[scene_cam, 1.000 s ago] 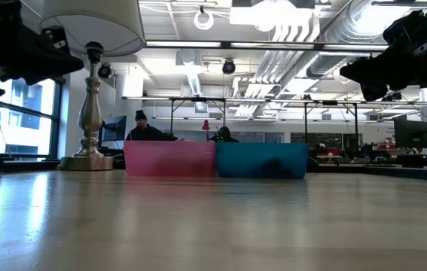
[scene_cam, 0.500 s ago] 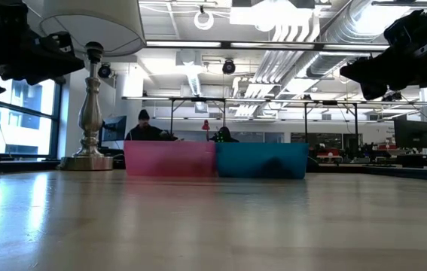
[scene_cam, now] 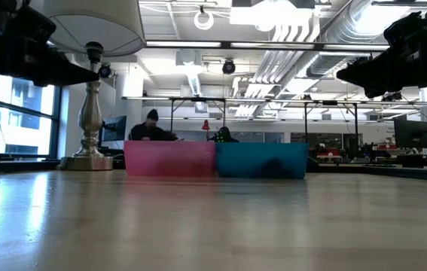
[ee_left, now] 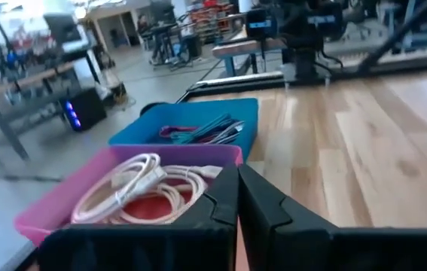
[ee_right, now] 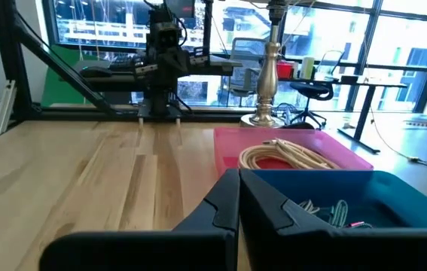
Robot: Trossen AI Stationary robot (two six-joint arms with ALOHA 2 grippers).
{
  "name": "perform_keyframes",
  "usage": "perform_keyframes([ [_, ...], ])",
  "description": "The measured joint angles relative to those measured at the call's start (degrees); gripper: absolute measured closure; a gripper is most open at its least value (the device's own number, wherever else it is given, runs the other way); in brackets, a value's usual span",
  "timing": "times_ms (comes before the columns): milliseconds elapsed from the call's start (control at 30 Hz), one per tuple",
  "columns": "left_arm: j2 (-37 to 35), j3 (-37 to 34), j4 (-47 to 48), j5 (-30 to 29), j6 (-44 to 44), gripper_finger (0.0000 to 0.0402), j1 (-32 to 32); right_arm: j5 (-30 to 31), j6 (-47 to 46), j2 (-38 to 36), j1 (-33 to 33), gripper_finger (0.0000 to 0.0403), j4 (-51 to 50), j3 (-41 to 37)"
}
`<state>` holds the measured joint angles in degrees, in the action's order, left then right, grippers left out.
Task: Pick & Place USB Port
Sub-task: Return to Home Position
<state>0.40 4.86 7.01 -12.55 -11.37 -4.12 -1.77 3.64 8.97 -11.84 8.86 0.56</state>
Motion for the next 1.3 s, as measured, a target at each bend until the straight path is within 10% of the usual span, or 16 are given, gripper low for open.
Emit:
perform_keyframes([
  [1300,0.94,-3.89,-7.48,10.29,5.92,0.0402,0.02,4.84,-3.61,0.02,-0.01,0.0402,-0.14,0.0],
])
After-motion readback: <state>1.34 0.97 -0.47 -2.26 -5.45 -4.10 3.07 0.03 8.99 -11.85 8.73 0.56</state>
